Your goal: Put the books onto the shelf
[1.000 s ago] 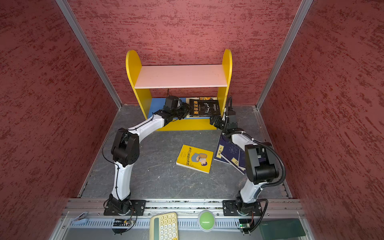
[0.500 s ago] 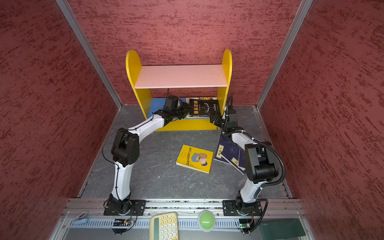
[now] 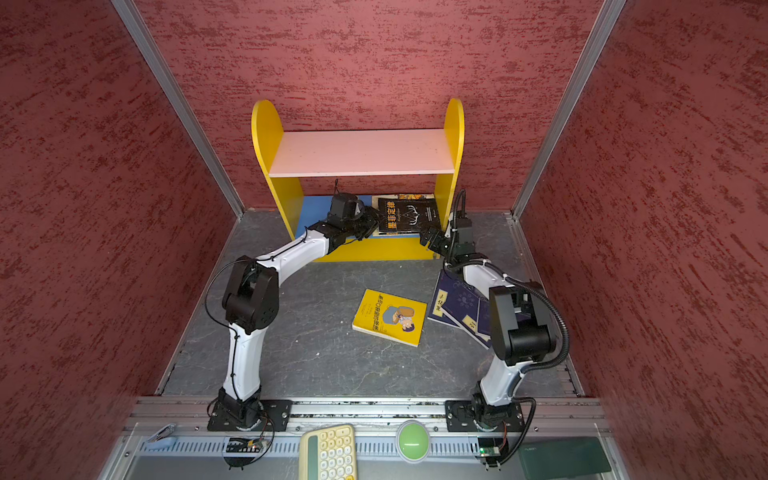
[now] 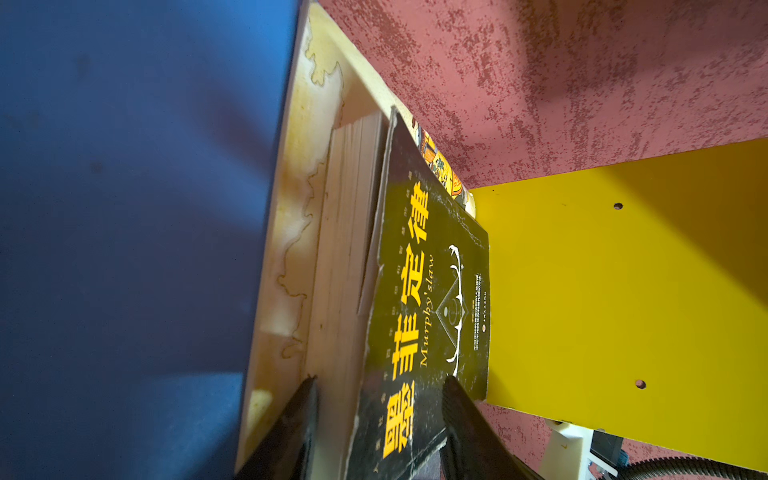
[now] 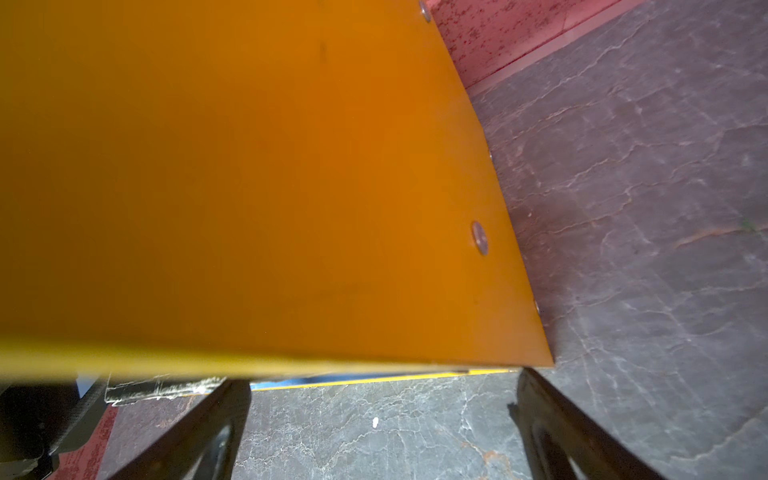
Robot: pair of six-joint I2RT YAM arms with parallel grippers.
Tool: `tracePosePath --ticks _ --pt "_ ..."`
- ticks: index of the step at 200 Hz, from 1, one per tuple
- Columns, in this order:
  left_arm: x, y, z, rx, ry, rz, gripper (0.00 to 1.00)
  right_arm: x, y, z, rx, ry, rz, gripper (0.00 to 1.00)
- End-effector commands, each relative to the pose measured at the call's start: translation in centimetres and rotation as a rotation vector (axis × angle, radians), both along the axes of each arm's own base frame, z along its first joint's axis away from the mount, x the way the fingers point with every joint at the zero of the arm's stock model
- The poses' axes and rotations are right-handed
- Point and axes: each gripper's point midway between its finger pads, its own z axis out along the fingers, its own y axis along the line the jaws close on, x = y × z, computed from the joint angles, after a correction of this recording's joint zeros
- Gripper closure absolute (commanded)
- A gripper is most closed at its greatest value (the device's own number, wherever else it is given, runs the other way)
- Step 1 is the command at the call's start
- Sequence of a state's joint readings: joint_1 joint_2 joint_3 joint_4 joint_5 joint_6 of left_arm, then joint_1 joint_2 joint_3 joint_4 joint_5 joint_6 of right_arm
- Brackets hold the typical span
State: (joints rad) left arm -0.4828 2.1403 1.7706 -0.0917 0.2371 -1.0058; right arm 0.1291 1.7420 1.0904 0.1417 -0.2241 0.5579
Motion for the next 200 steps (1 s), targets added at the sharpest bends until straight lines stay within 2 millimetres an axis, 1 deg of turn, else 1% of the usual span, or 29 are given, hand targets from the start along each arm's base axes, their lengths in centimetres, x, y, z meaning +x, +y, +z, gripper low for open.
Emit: tracePosePath --ticks 1,12,45,67,89,112,119,122,129,157,177,200 --pt "-0.7 -0.3 2.1 -0.017 -0.038 -0.017 0.48 0.7 -0.5 0.7 -0.019 -0.023 -0.021 0.01" --pt "-0.6 0.0 2.4 -0.011 -0.047 -0.012 0.47 0.5 -0.6 0.8 -0.028 -0.023 -0.025 0.01" --pt "-1.0 1.4 4.1 0.023 -0.103 0.006 0.39 -0.9 -1.1 2.5 -0.048 -0.049 -0.035 0.01" --pt "-1.5 2.5 4.9 0.042 -0.137 0.022 0.35 -2.3 -1.4 2.2 -0.053 -0.032 -0.041 0.01" --pt "-2.7 3.1 5.9 0.053 -0.185 0.022 0.31 -4.0 -1.7 2.2 -0.049 -0.02 -0.045 0.01" --pt "-4.6 3.4 6.4 0.072 -0.225 0.004 0.27 -5.8 -2.2 2.8 -0.054 -0.029 -0.063 0.01" --pt "-5.3 3.4 6.5 0.079 -0.236 -0.006 0.26 -6.1 -2.3 2.3 -0.061 -0.015 -0.064 0.01" --pt "-5.5 3.4 6.4 0.084 -0.237 -0.01 0.26 -6.4 -2.4 3.1 -0.06 -0.032 -0.065 0.01" --pt "-6.2 3.3 6.5 0.091 -0.247 -0.022 0.25 -6.9 -2.5 3.2 -0.066 -0.029 -0.064 0.01" --pt "-9.2 3.3 5.5 0.14 -0.236 -0.061 0.22 -8.6 -2.2 2.6 -0.061 0.005 -0.044 0.01" --pt "-11.5 3.8 3.4 0.186 -0.206 -0.05 0.2 -10.0 -2.0 2.2 -0.045 0.019 -0.024 0.01" --pt "-14.4 3.9 0.5 0.21 -0.136 -0.053 0.18 -11.6 -1.1 0.8 -0.023 0.065 0.024 0.01"
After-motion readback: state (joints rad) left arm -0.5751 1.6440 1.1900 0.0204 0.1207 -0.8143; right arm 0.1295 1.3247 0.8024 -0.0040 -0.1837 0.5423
